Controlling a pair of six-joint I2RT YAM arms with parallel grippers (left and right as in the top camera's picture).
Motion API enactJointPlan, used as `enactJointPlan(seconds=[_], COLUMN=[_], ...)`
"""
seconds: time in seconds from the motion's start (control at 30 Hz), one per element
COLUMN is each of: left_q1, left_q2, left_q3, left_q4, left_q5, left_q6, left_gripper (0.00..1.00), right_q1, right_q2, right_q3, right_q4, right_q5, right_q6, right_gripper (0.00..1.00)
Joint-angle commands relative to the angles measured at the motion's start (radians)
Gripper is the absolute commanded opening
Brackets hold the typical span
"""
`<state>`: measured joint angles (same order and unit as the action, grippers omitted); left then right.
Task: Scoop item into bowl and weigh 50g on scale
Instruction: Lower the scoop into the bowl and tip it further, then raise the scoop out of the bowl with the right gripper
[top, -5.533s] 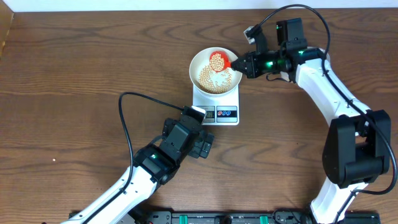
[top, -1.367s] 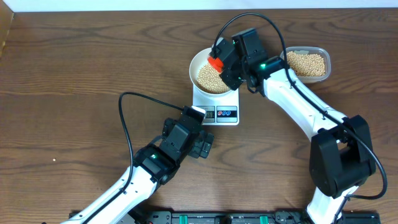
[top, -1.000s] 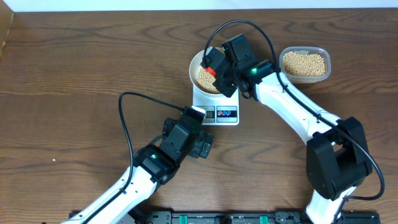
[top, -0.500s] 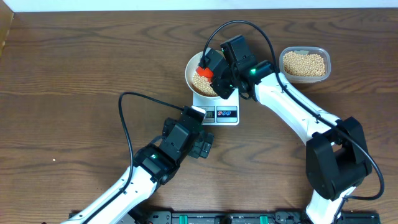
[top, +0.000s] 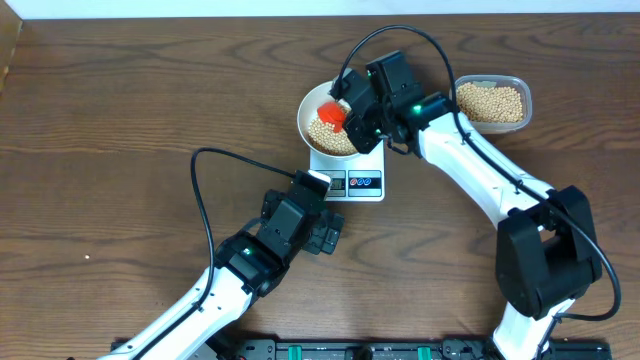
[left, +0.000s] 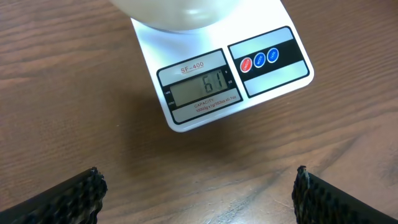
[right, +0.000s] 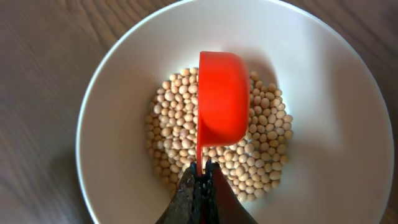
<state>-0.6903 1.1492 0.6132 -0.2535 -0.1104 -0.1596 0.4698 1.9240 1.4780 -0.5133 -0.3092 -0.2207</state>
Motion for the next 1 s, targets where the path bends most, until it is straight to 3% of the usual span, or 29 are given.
enactJointPlan(seconds=[0.0,0.57,0.97], left_q1=[-0.002,-0.002,-0.002], left_q2=[-0.006,-0.006,-0.006], left_q3=[-0.007,-0.007,-0.007], left_q4=[0.001,0.001,0.001], left_q5=[-0.003,-0.003,-0.003], left_q6=[0.005,0.005,0.005], left_gripper=[0.98,0.98,0.98], right_q1=[-0.033,-0.212,-0.277], right_q2=[0.004,0.004,-0.028], right_q3=[0.048,0.129,0.138], right_q4=[0.000,0.001,-0.005], right_q5=[-0.114,-0.508,-0.573], right_q6=[0.058,0.165,0.183], right_gripper=[0.01,0.01,0.01])
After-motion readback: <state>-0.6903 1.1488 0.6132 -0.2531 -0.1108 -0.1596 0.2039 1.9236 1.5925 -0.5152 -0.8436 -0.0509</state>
